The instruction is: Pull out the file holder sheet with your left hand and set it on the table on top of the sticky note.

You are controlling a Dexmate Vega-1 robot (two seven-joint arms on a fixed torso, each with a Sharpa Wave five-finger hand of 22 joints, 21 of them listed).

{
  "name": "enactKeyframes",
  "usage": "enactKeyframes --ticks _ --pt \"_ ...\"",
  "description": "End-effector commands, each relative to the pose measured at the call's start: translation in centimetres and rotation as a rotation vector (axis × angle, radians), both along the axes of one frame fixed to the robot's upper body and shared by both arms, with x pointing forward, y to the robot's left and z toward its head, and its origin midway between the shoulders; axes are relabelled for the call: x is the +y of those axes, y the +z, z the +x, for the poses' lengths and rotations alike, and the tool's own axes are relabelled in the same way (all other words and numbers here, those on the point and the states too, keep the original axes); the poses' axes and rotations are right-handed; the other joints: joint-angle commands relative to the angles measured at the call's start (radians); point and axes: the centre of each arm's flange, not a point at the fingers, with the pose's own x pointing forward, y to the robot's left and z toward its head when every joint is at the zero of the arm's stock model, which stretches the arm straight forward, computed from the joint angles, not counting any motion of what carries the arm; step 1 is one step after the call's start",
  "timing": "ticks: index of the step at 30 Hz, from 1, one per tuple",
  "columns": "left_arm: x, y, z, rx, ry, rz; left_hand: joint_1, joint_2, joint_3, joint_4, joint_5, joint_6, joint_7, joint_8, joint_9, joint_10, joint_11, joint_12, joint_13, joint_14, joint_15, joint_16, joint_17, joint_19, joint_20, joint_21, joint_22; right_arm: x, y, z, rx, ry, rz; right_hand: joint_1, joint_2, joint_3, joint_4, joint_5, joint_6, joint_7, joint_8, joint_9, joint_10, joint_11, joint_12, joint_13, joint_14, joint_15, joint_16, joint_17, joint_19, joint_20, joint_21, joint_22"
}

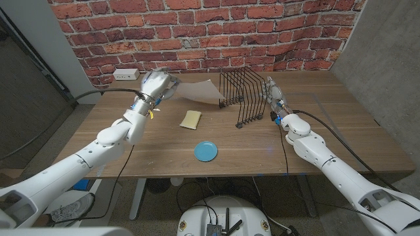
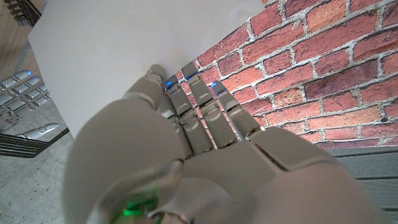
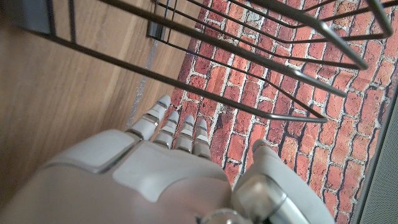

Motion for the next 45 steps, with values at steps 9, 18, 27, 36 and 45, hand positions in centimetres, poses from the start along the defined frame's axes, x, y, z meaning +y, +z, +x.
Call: enactKeyframes --ticks 9,18,27,36,45 --pt "-0.3 -2.3 0.3 0.083 -0.008 -0.061 0.011 0.002 -0.001 -0.002 0.005 0.005 -0.001 -0.005 0.003 0.007 0.003 0.004 0.003 -0.001 -0.068 0.000 0.004 0.010 -0.155 0.004 0.003 0.2 -0.4 0.1 0.004 0.002 0.006 -0.008 0.048 0.010 -0.001 0.004 0.007 -0.001 0.005 0.004 0.011 0.002 0.006 0.003 -0.001 -0.002 0.005 0.001 0.010 0.002 0.006 0.003" --pt "-0.5 -3.1 -0.1 0.122 -0.007 -0.072 0.011 0.000 -0.001 -0.002 0.005 0.005 -0.002 -0.005 0.003 0.006 0.003 0.003 0.003 -0.001 -0.068 0.000 0.004 0.011 -0.155 0.005 0.003 0.3 -0.6 -0.1 0.001 0.004 0.010 -0.007 0.049 0.010 -0.001 0.004 0.007 -0.001 0.004 0.004 0.011 0.002 0.005 0.003 -0.001 -0.002 0.005 0.001 0.011 0.002 0.006 0.003" --pt "-0.7 -3.8 -0.5 0.168 -0.005 -0.097 0.011 0.000 -0.002 -0.002 0.005 0.004 -0.002 -0.006 0.003 0.007 0.003 0.003 0.003 -0.001 -0.068 0.000 0.004 0.012 -0.155 0.005 0.003 0.3 -0.7 -0.2 -0.002 0.000 0.013 -0.006 0.049 0.011 -0.002 0.004 0.007 -0.001 0.004 0.004 0.010 0.002 0.005 0.003 0.001 0.000 0.006 0.001 0.011 0.003 0.006 0.003" --pt "-0.4 -4.5 -0.9 0.196 0.001 -0.106 0.010 0.001 -0.002 -0.002 0.005 0.004 -0.003 -0.006 0.003 0.006 0.003 0.003 0.003 -0.002 -0.068 0.000 0.004 0.012 -0.155 0.004 0.003 0.4 -0.8 -0.4 -0.004 0.001 0.016 -0.005 0.049 0.012 -0.002 0.004 0.007 -0.001 0.004 0.004 0.010 0.002 0.005 0.003 0.001 0.000 0.007 0.001 0.012 0.004 0.006 0.003" --pt "0.0 -5.3 -1.0 0.222 0.013 -0.118 0.009 0.000 -0.002 -0.001 0.005 0.001 -0.003 -0.007 0.003 0.006 0.003 0.003 0.003 -0.004 -0.068 -0.001 0.004 0.012 -0.155 0.004 0.003 0.4 -0.9 -0.6 -0.004 0.001 0.016 -0.005 0.049 0.012 -0.002 0.004 0.008 -0.001 0.004 0.004 0.011 0.002 0.005 0.003 0.001 0.000 0.007 0.001 0.012 0.005 0.006 0.003"
